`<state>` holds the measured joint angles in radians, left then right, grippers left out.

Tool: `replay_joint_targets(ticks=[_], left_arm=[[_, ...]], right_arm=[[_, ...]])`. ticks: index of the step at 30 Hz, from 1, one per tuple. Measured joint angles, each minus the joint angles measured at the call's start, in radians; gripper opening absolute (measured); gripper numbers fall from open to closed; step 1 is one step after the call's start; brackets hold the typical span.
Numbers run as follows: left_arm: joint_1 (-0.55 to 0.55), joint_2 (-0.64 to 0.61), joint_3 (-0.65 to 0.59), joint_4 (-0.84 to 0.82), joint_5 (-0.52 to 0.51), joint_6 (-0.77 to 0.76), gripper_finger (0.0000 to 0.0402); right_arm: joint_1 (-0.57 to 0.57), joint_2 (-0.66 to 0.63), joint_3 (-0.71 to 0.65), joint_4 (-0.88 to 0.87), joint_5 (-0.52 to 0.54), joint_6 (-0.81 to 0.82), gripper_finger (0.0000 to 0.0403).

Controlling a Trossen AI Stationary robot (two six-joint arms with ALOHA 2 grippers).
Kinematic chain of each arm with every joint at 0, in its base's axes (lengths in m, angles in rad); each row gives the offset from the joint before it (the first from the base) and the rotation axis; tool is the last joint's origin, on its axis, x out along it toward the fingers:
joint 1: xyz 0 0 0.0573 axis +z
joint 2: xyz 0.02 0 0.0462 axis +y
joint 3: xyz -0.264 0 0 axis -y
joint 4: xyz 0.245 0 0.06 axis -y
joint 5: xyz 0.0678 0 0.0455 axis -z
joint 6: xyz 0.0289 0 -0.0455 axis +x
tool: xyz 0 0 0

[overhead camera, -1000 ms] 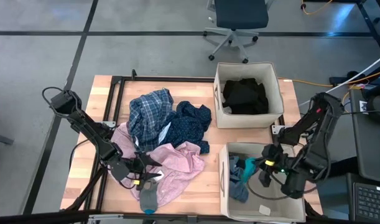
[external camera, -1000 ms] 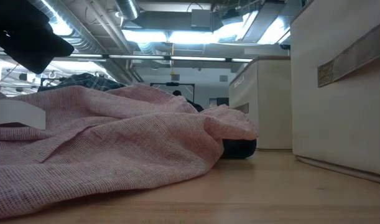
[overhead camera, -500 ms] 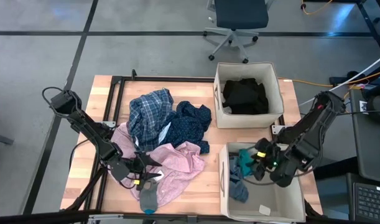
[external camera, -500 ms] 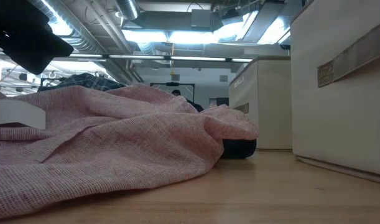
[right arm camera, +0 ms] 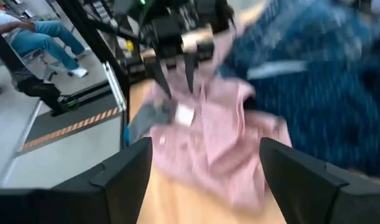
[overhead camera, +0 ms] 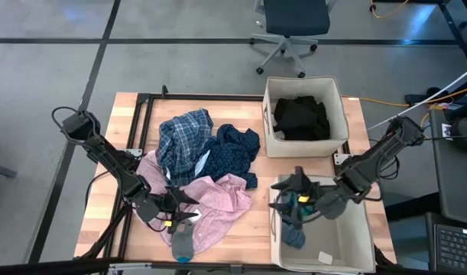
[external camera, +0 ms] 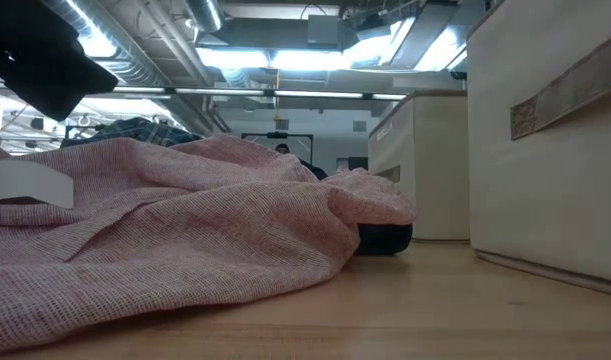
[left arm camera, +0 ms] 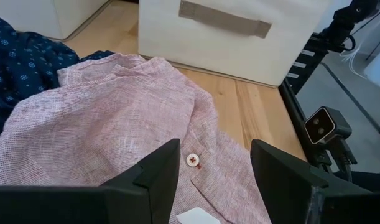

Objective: Sort clothes
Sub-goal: Put the blue patterned polo shirt into the bottom laundry organizer

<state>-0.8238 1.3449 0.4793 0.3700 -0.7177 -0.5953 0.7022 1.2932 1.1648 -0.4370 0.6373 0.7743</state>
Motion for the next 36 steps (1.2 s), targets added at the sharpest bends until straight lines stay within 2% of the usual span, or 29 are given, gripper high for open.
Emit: replay_joint_targets(ticks=[7,14,22,26,33,36], left_arm=[[-0.001,0.0,0.0,-0.004,0.0,0.0,0.0186],[-0.001,0.001,0.0,-0.054,0.0,-0.034,0.0186],[0.008,0.001,0.0,-0.096,0.0,0.004,0.0186],[0.039,0.001,0.0,-0.108,0.0,0.08,0.0186],[0.133,-0.001,0.0,-0.108,0.0,0.245,0.0186],[0.179,-0.001,0.0,-0.109,0.005,0.291,0.0186]], right_arm=[[-0.122,0.138,0.0,0.272,0.009,-0.316,0.0296],[-0.275,0.282,0.0,0.471,-0.011,-0.509,0.0296],[-0.49,0.409,-0.001,0.564,-0.225,-0.571,0.0296],[-0.577,0.468,0.0,0.587,-0.326,-0.579,0.0296],[-0.675,0.577,0.0,0.634,-0.446,-0.6,0.0296],[-0.692,0.619,-0.001,0.62,-0.449,-0.6,0.0296]])
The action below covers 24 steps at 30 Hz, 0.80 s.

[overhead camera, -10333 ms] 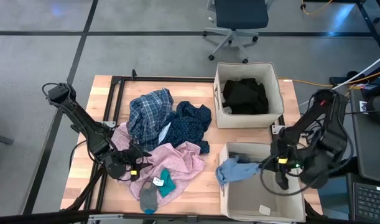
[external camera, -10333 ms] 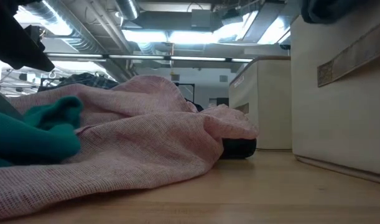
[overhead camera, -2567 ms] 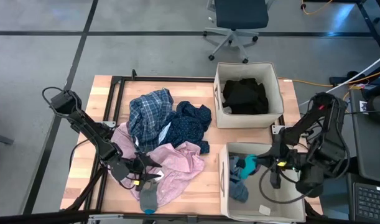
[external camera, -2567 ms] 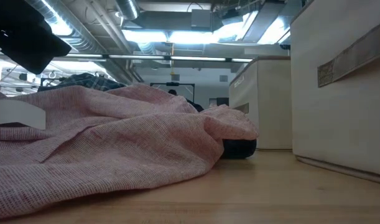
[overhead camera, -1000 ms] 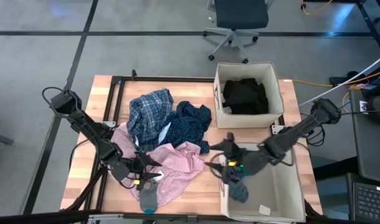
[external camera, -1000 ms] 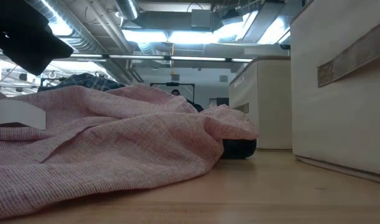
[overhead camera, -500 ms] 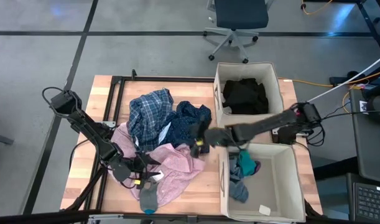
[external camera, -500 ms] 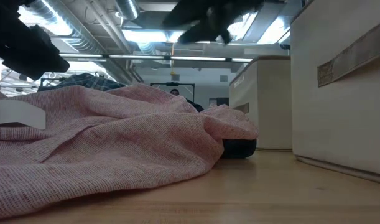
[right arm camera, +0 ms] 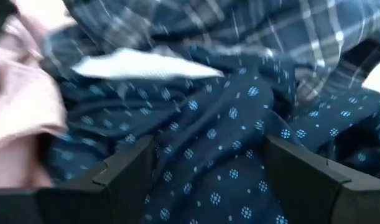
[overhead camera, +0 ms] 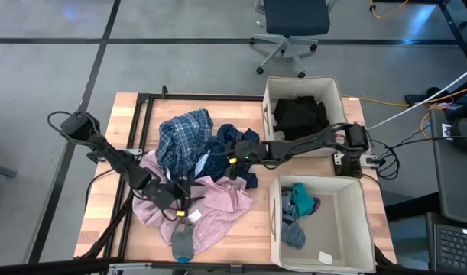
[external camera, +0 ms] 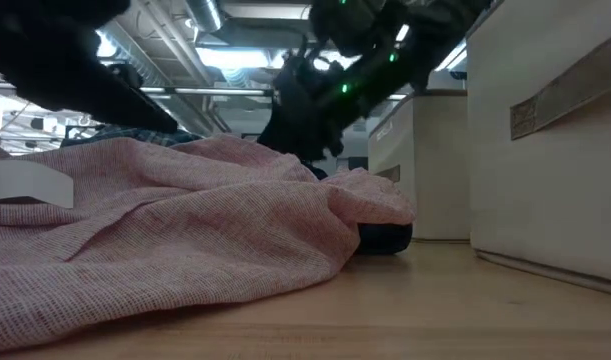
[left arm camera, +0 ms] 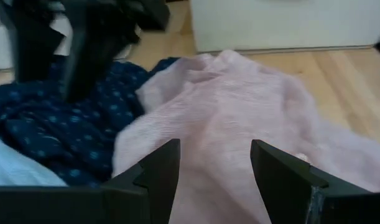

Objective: Sort clothes
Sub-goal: Put the blue patterned polo shirt into the bottom laundry organizer

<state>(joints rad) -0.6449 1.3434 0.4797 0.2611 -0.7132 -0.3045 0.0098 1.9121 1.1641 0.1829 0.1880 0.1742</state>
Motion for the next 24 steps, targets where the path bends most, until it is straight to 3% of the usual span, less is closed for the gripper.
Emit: replay_joint_targets(ticks=[4,11,15,22,24], left_arm=[[0.072,0.0,0.0,-0.025,0.028,0.041,0.0186],[0.146,0.0,0.0,-0.084,0.03,-0.057,0.0186],[0.149,0.0,0.0,-0.097,0.03,-0.061,0.0186],[0.126,0.0,0.0,-0.093,0.06,-0.059,0.0186],[0.12,0.0,0.0,-0.093,0.06,-0.077,0.0186]], right_arm=[[-0.012,0.06,0.0,0.013,0.017,-0.044,0.0296],[-0.011,0.141,0.001,0.001,0.003,-0.074,0.028],[-0.01,0.148,0.002,-0.001,0.037,-0.081,0.0214],[-0.01,0.148,0.002,-0.011,0.091,-0.1,0.0046],[-0.01,0.148,0.002,-0.02,0.092,-0.101,0.0026]])
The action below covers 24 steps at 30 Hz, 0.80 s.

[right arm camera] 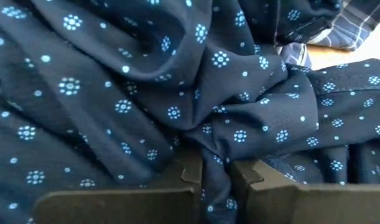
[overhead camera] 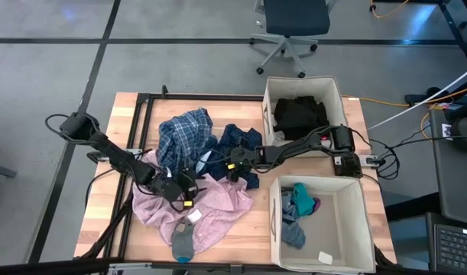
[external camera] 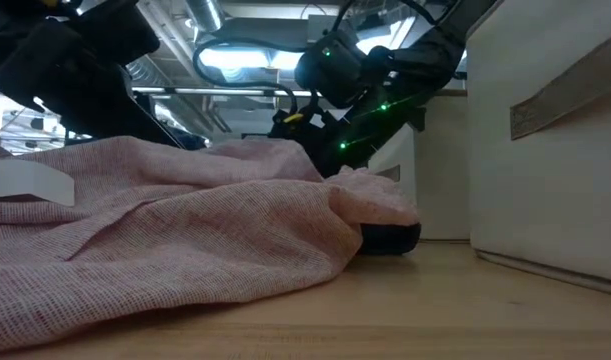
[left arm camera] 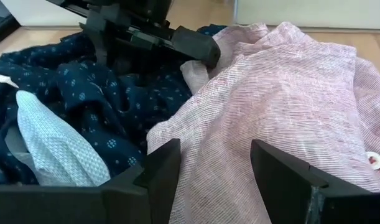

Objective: Sort clothes
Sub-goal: Put the blue patterned polo shirt into the bottom laundry organizer

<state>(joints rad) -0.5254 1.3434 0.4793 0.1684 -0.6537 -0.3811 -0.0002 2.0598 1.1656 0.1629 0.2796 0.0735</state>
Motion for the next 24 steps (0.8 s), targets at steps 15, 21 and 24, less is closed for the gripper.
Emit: replay_joint_targets(ticks=[15,21,24], left_arm=[[-0.041,-0.007,0.0,0.002,0.183,-0.012,0.0186],[-0.095,-0.083,-0.015,0.021,0.182,0.023,0.0186],[-0.109,-0.127,-0.066,0.109,0.179,0.066,0.0186]], right_arm=[[0.0,0.0,-0.002,0.013,0.058,-0.075,0.0029],[0.0,-0.002,-0.002,0.012,0.059,-0.075,0.0041],[0.0,-0.002,-0.001,0.012,0.059,-0.075,0.0031]])
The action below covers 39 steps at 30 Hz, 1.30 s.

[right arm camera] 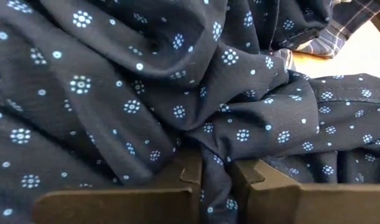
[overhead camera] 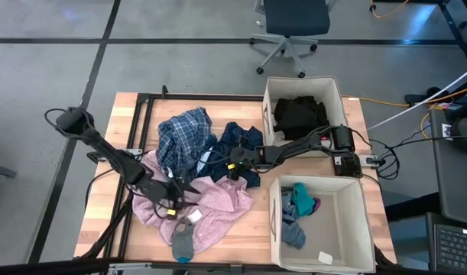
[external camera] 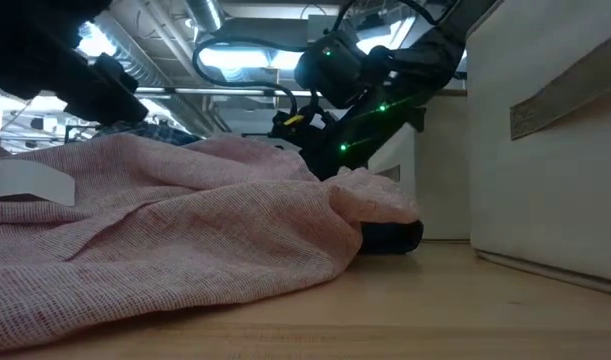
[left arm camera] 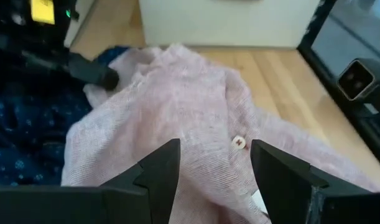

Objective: Sort clothes
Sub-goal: Put the blue patterned polo shirt into the bottom laundry organizer

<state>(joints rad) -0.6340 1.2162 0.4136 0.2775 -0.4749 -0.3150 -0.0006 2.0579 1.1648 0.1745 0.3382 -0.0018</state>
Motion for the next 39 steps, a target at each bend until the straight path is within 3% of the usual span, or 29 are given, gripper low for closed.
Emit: replay_joint_targets(ticks=[6,10,15,23,30,39], left_arm=[[0.017,-0.076,-0.13,0.196,-0.003,0.027,0.0186],[0.035,-0.121,-0.168,0.224,-0.009,0.016,0.0186],[0.038,-0.146,-0.179,0.186,-0.01,-0.028,0.0186],[0.038,-0.147,-0.179,0.113,-0.01,-0.071,0.0186],[0.038,-0.147,-0.179,0.102,-0.011,-0.104,0.0186],[0.038,-0.147,-0.18,0.033,-0.011,-0.21,0.0186]], right_arm=[[0.0,0.0,0.061,-0.071,0.0,-0.004,0.0029],[0.0,0.0,0.126,-0.153,0.032,-0.007,0.003],[0.0,0.0,0.249,-0.355,0.114,-0.055,0.0028],[0.001,0.0,0.542,-0.647,0.173,-0.091,0.0028],[0.001,-0.006,0.718,-0.872,0.198,-0.111,0.0028],[0.057,-0.139,0.837,-0.92,0.238,-0.116,0.0028]])
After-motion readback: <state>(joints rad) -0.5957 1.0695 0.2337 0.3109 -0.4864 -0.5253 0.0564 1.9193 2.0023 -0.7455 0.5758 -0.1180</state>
